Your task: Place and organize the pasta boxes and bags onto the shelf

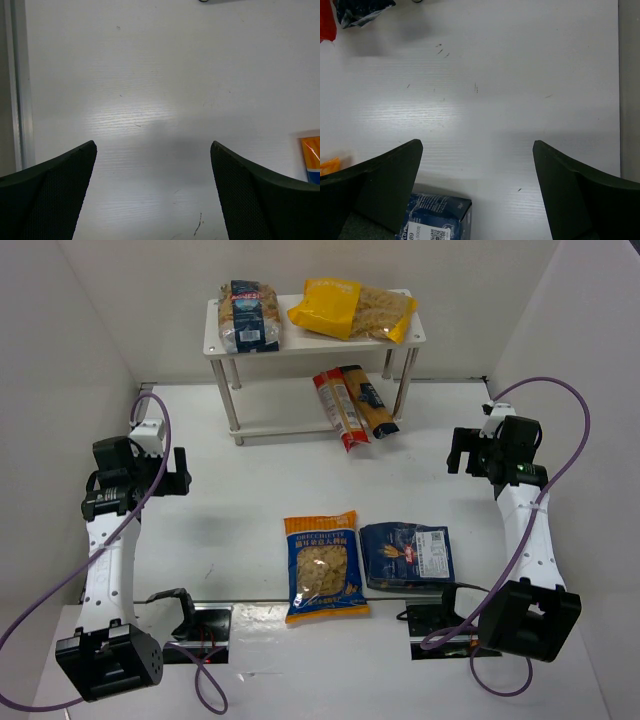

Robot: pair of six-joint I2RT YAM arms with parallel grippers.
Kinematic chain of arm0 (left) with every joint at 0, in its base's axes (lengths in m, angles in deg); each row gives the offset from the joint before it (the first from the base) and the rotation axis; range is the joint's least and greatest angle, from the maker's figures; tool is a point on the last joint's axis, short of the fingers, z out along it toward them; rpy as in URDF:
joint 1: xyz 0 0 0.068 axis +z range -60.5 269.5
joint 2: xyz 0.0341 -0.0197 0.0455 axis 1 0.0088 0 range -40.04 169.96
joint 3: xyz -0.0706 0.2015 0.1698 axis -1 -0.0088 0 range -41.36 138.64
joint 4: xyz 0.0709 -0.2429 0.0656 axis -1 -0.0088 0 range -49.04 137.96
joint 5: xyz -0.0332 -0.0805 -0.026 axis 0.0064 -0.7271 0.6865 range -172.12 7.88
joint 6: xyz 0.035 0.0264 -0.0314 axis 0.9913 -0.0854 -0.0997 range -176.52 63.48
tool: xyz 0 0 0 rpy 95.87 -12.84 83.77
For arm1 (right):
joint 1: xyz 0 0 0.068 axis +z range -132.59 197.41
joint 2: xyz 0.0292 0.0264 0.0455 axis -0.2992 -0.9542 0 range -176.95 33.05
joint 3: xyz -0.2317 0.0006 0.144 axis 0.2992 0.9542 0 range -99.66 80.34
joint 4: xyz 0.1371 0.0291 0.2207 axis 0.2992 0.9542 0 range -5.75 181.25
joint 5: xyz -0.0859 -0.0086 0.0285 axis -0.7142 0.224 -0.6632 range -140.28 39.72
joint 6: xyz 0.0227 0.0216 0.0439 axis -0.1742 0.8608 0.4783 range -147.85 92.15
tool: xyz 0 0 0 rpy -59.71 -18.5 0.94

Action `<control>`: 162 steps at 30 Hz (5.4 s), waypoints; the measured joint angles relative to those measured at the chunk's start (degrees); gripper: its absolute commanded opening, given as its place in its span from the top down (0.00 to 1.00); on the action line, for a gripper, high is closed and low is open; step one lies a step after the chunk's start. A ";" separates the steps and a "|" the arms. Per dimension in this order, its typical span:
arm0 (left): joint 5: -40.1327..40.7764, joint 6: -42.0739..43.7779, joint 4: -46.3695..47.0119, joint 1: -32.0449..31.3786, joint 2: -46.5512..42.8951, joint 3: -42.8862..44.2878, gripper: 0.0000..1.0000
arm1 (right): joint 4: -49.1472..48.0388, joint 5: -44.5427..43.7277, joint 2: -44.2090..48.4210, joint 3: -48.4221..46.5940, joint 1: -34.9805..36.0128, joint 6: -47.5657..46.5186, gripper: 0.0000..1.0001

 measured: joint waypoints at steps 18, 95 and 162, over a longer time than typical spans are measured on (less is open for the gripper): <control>-9.33 9.35 -6.21 -10.91 9.66 6.51 0.00 | -0.02 0.02 1.75 1.05 0.00 -0.83 0.00; -18.01 20.20 -10.62 -49.07 39.76 19.02 1.00 | -0.55 -0.07 3.48 2.93 -0.02 -1.25 0.00; -40.00 12.59 -8.52 -8.63 24.87 13.88 1.00 | -29.29 -49.35 -37.97 -4.94 92.45 -17.33 0.00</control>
